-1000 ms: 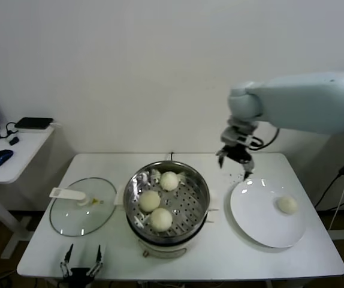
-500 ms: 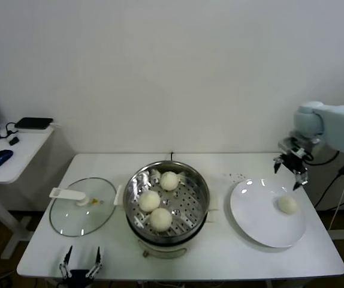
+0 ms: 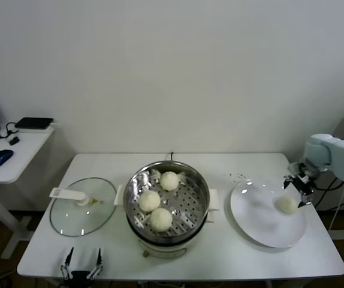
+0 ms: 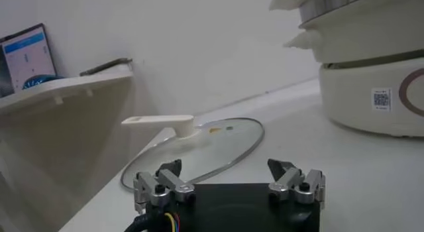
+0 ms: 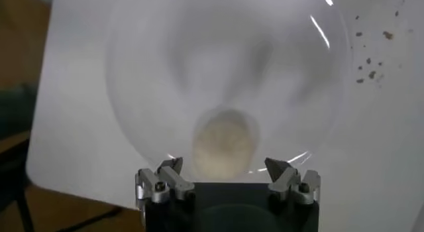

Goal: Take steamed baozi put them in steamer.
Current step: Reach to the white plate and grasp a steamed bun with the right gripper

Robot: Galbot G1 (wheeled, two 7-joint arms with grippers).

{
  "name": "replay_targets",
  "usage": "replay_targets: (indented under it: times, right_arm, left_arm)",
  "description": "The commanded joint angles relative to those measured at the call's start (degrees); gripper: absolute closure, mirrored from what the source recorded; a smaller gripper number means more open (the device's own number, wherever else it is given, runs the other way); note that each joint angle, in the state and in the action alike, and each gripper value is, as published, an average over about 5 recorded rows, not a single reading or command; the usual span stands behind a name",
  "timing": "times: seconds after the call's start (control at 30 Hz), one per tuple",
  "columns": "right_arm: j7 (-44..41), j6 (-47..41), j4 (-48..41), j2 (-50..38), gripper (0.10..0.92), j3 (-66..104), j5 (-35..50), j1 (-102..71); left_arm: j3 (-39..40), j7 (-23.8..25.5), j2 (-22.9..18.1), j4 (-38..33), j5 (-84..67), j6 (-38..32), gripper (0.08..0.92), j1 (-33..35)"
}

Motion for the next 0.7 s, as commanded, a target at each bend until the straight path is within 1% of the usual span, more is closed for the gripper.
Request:
replay_targets:
  times: [0.03, 0.63, 0.7]
  right_arm:
    - [5.84, -0.51, -4.8, -0.47, 0.203, 10.52, -3.67, -11.83]
    - [1.99, -0.34, -4.92, 0.13, 0.203, 9.0, -3.66, -9.48]
    - [1.68, -0.35, -4.87, 0.15, 0.215, 8.93, -3.59, -9.43]
  left_arm:
    - [-0.07, -0.02, -2.5, 0.2, 0.1, -0.14, 0.177, 0.09]
    - [-0.21, 0.05, -2.6, 0.48, 0.24, 0.22, 0.177, -0.34]
    - [-0.24, 0.05, -2.59, 0.52, 0.23, 0.22, 0.177, -0.37]
